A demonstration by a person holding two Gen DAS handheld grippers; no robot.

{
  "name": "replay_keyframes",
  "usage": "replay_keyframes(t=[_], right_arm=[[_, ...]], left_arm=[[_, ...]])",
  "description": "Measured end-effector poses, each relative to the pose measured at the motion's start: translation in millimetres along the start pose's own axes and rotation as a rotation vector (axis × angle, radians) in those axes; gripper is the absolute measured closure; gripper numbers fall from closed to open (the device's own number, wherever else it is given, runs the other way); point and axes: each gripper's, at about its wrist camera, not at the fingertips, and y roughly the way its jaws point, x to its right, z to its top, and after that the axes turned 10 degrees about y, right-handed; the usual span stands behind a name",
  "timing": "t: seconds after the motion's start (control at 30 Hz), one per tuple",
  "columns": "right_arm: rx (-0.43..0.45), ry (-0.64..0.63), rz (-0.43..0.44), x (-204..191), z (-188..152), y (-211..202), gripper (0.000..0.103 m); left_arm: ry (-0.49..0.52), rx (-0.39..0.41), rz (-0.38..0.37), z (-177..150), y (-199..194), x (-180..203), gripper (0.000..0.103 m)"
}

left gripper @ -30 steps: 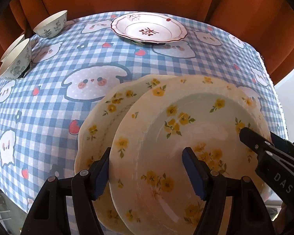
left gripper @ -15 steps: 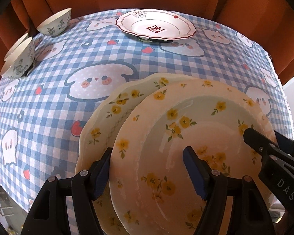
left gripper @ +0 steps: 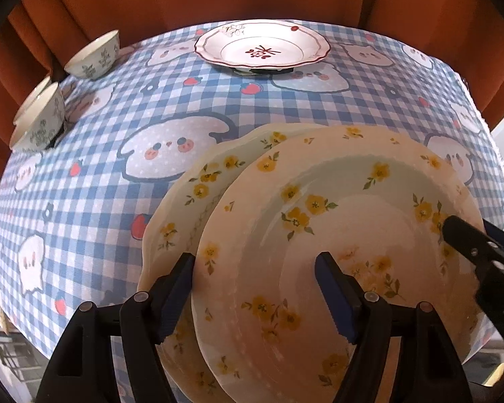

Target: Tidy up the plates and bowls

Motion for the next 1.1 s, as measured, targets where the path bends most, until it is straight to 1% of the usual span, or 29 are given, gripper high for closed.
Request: replay_keyframes(t=[0.17,0.23,0.43,0.63,0.9,0.93,1.0,1.1], right_arm=[[0.012,0.011,0.004,4,-4,-8,0.069],[0.016,0.008,0.002,4,-6,-10,0.069],[0.015,0.000,-0.001,2,-7,-10,0.069],[0.001,-0.022,0.017,-1,-4,-3,0.069],[-0.054,-0.050,0.047,-14,-6,12,0.068],[-0.057,-0.056,0.046,-17,-7,13,0.068],[-0.044,-0.079,0.013,-24,-10,13,0.067],[-0.042,-0.072,0.004,-25,-10,14,0.067]], left_arm=[[0.027,0.005,0.029,0,-1,3,0.027],[0.036,0.003,0.037,0,-2,5,0.025],[0.030,-0.054,0.009,-3,-3,3,0.021],[0.018,-0.019,0.026,-7,-16,2,0.021],[-0.026,-0.024,0.056,-7,-19,-8,0.021],[-0.029,-0.024,0.055,-7,-19,-8,0.021],[-0.031,-0.023,0.048,-6,-19,-10,0.021],[-0.018,-0.015,0.045,-6,-18,-10,0.021]])
